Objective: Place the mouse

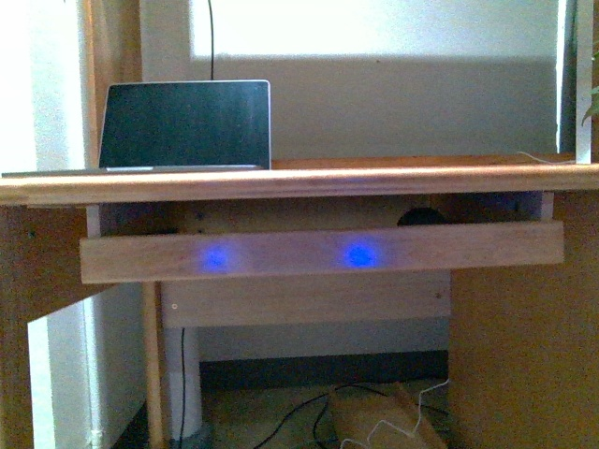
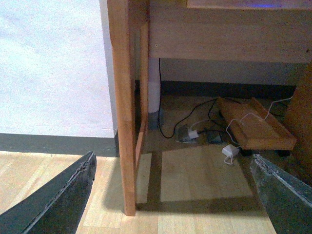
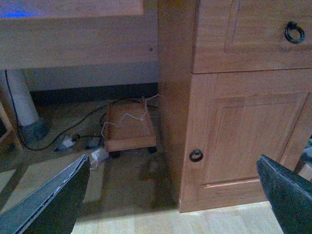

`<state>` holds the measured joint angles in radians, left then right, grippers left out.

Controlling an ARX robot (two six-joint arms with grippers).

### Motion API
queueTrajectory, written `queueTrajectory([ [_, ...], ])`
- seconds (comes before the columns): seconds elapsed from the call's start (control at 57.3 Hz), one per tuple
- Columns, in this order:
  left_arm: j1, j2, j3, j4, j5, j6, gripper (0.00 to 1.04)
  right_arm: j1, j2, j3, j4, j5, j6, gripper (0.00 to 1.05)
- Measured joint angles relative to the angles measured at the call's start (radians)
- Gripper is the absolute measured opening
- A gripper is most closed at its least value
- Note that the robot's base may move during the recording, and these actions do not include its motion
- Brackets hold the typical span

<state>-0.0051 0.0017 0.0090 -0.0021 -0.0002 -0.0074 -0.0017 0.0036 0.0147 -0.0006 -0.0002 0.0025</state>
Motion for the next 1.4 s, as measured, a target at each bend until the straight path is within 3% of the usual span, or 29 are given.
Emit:
queueTrajectory([
  [0.751, 0.0, 0.0, 0.0, 0.0, 0.0, 0.0, 0.97, 0.0, 0.0, 0.0, 0.0, 0.0, 0.0, 1.04],
  [0.838, 0.013, 0.084, 0.042, -0.103, 0.105, -0.086, 0.97, 0.0, 0.0, 0.0, 0.0, 0.0, 0.0, 1.04],
  [0.943, 0.019, 0.232, 0.049, -0.05, 0.174, -0.072, 0.97, 0.0, 0.0, 0.0, 0.0, -0.001, 0.0, 1.04],
  [1.117, 0.031, 0.6, 0.09, 0.229, 0.211, 0.228, 0.97, 0.0, 0.0, 0.0, 0.0, 0.0, 0.0, 1.04],
  [1.327, 0.095, 1.102, 0.143, 0.68, 0.333, 0.947, 0.97, 0.0, 0.0, 0.0, 0.0, 0.0, 0.0, 1.04],
  [1.397, 0.122, 1.235, 0.187, 0.787, 0.373, 1.115, 0.97, 0.0, 0.0, 0.0, 0.0, 0.0, 0.0, 1.04],
])
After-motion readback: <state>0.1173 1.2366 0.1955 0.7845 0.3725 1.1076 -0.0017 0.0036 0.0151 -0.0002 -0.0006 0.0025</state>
